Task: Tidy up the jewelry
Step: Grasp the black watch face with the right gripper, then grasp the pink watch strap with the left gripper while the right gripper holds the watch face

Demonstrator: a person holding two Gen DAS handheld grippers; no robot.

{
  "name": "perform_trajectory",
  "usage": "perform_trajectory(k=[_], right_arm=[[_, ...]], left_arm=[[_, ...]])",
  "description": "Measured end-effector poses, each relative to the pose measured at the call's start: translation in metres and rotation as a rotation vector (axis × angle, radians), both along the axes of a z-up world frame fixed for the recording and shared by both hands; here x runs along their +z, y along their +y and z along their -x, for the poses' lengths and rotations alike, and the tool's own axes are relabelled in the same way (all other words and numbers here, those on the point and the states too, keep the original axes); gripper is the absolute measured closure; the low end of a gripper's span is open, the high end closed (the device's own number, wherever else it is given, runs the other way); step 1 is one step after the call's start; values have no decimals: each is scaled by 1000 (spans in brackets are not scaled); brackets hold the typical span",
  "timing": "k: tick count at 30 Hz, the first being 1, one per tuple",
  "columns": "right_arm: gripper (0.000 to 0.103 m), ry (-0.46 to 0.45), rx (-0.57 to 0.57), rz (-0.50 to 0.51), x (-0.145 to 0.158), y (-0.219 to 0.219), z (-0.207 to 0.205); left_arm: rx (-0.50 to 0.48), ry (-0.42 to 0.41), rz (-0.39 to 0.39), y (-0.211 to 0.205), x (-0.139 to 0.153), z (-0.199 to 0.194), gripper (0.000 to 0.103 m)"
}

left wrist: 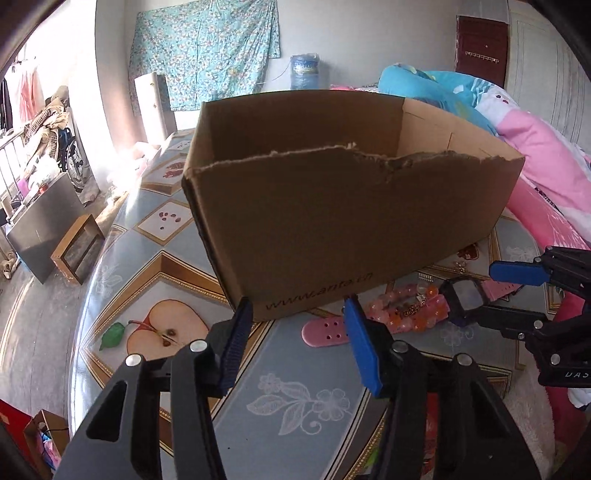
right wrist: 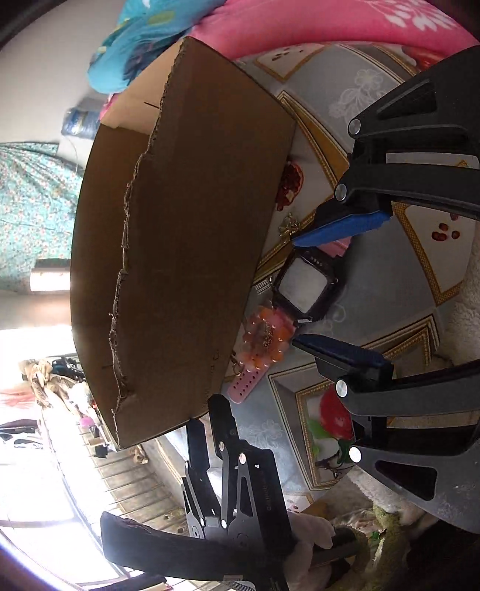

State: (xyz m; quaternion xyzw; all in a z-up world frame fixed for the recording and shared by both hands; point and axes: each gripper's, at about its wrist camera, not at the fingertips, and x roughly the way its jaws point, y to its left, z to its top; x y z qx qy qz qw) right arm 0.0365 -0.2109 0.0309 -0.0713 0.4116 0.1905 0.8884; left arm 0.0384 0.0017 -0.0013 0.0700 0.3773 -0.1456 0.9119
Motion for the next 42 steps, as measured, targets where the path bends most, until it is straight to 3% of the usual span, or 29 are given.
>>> perform_trajectory(k=[2,4,9,16,20,22,27,31,38,40,42], right_arm=[[55,34,8,-2,-6,-4,-11],[54,72,16,-23,-10,-8,-17],[54,117,94,3,-8,-9,-13],[53,54,163,176,-13,8,-1],[51,60,171,187,-19,13,-4],[55,87,166,174,-18,11,-10],[56,192,195,67,-13,-8,-32],[56,401,195,-131,-16,-38,-65],[56,749,153,-383,-14,-63,-108],[56,803,154,-422,-17,-66,-113],[56,795,167,-398,-11,-71,-117]], left_arm=[[-2,-22,-28,-3,-2,3,53],[-33,-1,-41,-5,-6,4,62],[-52,31,-14,-2,-12,5,62],[-50,69,3,-7,-19,-1,62],[-49,69,30,-6,-18,-1,62],[-53,61,35,-2,-17,2,62],[-67,38,44,5,-11,9,62],[-83,27,58,10,-4,18,62],[-96,23,94,21,7,30,62],[-94,22,97,24,8,32,62],[-96,23,98,26,10,34,62]])
